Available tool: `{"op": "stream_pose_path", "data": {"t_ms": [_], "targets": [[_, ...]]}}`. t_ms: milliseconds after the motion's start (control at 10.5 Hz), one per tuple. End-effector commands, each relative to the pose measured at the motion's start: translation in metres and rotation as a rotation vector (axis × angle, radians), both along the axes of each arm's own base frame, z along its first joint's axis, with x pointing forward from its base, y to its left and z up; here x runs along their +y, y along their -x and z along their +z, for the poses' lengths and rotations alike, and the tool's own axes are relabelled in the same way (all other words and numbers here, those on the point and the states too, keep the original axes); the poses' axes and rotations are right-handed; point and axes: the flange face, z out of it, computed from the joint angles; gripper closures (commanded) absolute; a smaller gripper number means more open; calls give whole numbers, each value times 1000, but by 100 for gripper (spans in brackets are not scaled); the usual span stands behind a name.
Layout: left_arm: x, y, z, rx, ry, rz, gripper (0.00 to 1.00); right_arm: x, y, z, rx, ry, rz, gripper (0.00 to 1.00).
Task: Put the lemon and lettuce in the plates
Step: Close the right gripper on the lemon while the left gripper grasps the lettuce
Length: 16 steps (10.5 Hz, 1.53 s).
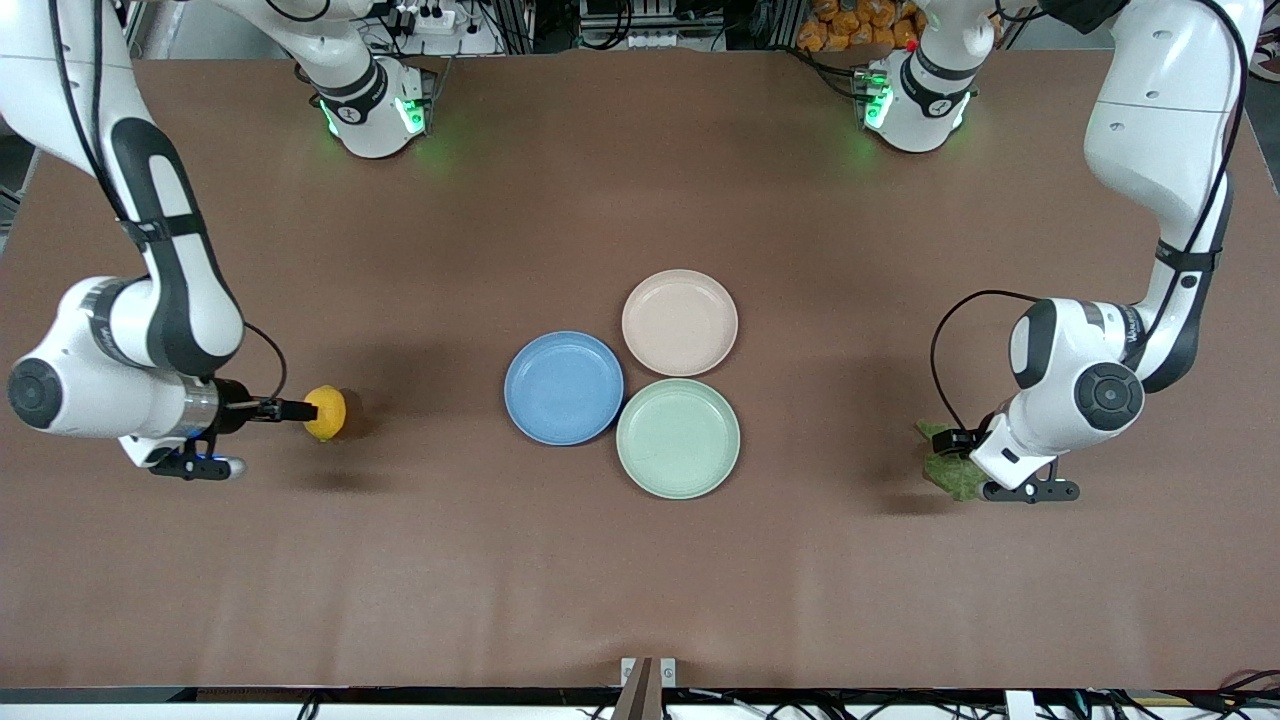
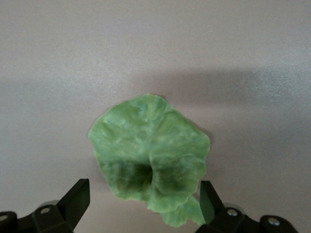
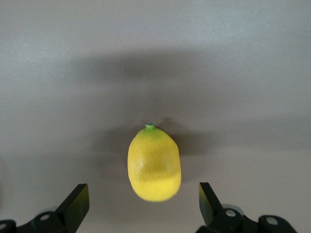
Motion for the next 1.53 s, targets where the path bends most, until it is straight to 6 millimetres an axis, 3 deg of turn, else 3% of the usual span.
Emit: {"op": "stream_pose_path", "data": {"t_ms": [0, 96, 287, 478, 670, 861, 957, 1148, 1243, 1435], "targets": [[-3, -3, -10, -16, -7, -35, 0, 8, 11, -33, -47, 1, 4, 0], [-2, -4, -11, -28, -4, -33, 0, 14, 13, -44, -38, 7, 23, 0], [-1, -3, -18, -25, -3, -33, 3, 15, 15, -48, -31, 22, 45, 0], [-3, -4, -18, -32, -3, -39, 28, 15, 17, -50, -20, 24, 48, 0], [-2, -4, -22, -34, -9, -49, 47, 15, 18, -51, -21, 27, 74, 66], [-3, -4, -22, -37, -8, -48, 83, 14, 22, -54, -17, 23, 116, 100], [-2, -5, -21, -37, -10, -49, 99, 15, 21, -49, -22, 23, 118, 100], [-3, -5, -21, -39, -8, -48, 100, 20, 6, -9, -2, 3, 116, 100], [-5, -4, -22, -36, -9, -50, 100, 36, -6, 16, 26, -22, 125, 100], [-7, -5, -15, -44, -7, -34, 100, 93, -20, 44, 24, -81, 10, 100]]}}
